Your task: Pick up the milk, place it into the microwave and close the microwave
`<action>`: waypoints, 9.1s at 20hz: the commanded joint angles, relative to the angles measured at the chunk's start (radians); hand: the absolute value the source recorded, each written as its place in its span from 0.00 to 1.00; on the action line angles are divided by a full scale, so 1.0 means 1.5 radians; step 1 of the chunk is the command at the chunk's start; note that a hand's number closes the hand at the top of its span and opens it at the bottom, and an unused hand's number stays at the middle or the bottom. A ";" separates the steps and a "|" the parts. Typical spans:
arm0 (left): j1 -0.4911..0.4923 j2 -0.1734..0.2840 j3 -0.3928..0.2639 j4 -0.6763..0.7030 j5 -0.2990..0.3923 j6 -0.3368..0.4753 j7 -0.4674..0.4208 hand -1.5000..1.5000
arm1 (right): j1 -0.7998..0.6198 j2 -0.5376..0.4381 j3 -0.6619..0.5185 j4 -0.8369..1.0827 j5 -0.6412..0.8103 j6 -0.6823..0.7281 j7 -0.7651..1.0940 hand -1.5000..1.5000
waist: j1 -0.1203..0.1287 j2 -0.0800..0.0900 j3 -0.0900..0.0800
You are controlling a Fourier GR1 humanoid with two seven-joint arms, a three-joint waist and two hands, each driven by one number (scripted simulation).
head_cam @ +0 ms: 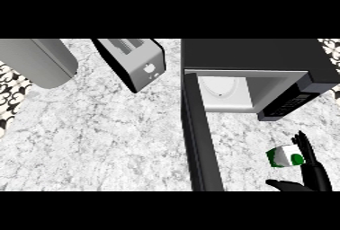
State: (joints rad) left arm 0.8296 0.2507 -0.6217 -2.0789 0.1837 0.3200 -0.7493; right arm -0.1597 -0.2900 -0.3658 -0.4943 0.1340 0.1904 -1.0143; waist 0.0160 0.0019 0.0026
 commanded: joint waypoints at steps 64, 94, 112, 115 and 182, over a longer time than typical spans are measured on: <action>-0.016 0.030 -0.077 0.057 0.045 0.051 -0.096 0.00 | 0.155 0.142 0.117 -0.565 -0.182 0.096 0.232 1.00 | -0.017 -0.004 -0.003; 0.058 0.162 0.010 0.039 0.163 -0.026 -0.175 0.00 | -0.266 0.193 0.134 -0.123 -0.040 -0.288 0.260 1.00 | 0.011 0.003 -0.001; 0.021 0.165 -0.001 0.032 0.157 -0.043 -0.147 0.00 | -0.456 0.071 0.084 0.166 0.034 -0.421 0.152 1.00 | 0.055 0.024 0.002; 0.014 0.169 0.011 0.051 0.161 -0.056 -0.160 0.00 | -0.458 0.069 0.096 0.179 0.059 -0.487 0.130 1.00 | 0.063 0.027 0.001; -0.026 0.167 0.033 0.066 0.150 -0.065 -0.129 0.00 | -0.452 0.127 0.012 0.249 0.048 -0.296 0.057 0.00 | 0.039 0.018 0.002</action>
State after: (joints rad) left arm 0.7728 0.4947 -0.5735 -1.9511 0.4093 0.2166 -0.9376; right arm -0.8711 -0.1146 -0.3150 -0.1181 0.2461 -0.3643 -0.8766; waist 0.0870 0.0395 0.0061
